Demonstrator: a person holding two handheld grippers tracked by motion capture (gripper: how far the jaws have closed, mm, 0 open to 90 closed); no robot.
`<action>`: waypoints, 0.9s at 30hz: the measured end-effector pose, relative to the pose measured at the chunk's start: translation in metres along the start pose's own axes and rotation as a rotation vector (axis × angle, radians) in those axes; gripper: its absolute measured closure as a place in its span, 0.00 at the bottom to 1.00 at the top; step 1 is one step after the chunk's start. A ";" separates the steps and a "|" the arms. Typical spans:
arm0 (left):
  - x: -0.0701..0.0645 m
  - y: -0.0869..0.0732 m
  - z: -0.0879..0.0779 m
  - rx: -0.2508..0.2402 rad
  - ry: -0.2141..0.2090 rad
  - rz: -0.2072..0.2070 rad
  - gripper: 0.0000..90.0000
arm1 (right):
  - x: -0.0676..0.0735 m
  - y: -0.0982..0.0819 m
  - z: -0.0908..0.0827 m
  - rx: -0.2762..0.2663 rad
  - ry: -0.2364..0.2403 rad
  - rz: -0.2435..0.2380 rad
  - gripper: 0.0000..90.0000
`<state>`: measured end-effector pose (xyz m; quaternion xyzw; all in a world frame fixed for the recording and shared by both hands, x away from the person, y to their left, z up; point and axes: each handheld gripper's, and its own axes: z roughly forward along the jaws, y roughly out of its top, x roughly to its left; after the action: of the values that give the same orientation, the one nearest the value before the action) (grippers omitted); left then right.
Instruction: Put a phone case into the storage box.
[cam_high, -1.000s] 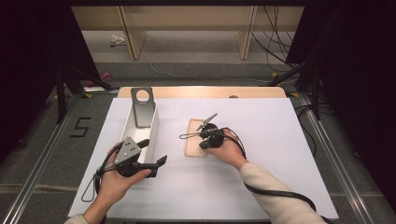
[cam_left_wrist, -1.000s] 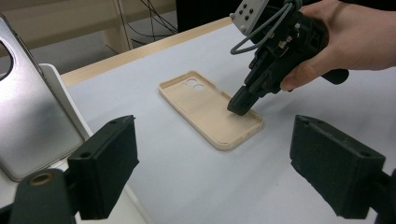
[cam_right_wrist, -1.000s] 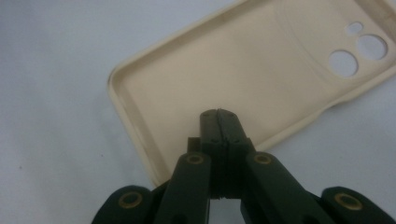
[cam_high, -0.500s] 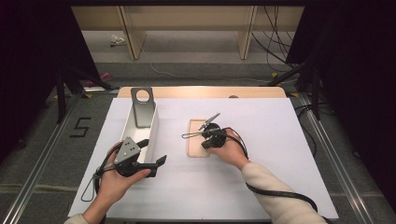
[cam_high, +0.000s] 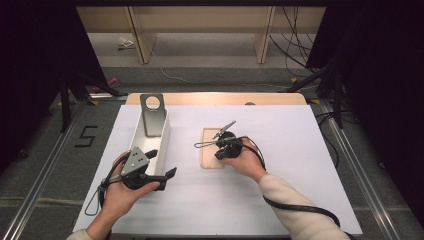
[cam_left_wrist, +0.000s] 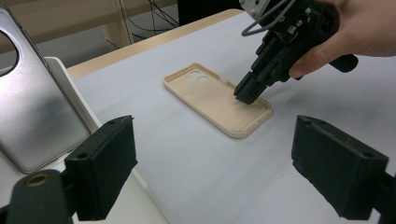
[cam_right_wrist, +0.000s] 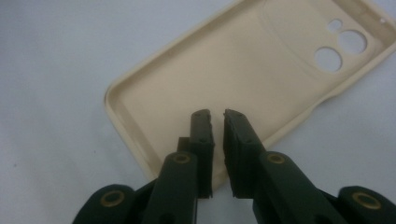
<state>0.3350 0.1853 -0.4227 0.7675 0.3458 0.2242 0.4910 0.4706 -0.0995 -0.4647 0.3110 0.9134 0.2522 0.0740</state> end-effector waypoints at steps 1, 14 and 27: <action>0.000 0.000 0.000 0.002 -0.001 0.000 0.15 | 0.000 0.001 -0.001 -0.004 -0.002 0.001 0.86; 0.000 -0.003 -0.002 0.009 0.000 0.000 0.12 | 0.008 0.008 -0.023 -0.006 -0.004 -0.155 0.48; -0.002 -0.002 -0.001 0.010 -0.003 0.004 0.12 | 0.018 0.006 -0.017 0.123 -0.027 -0.343 0.24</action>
<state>0.3329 0.1851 -0.4245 0.7709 0.3445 0.2222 0.4875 0.4542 -0.0915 -0.4467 0.1579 0.9657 0.1752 0.1090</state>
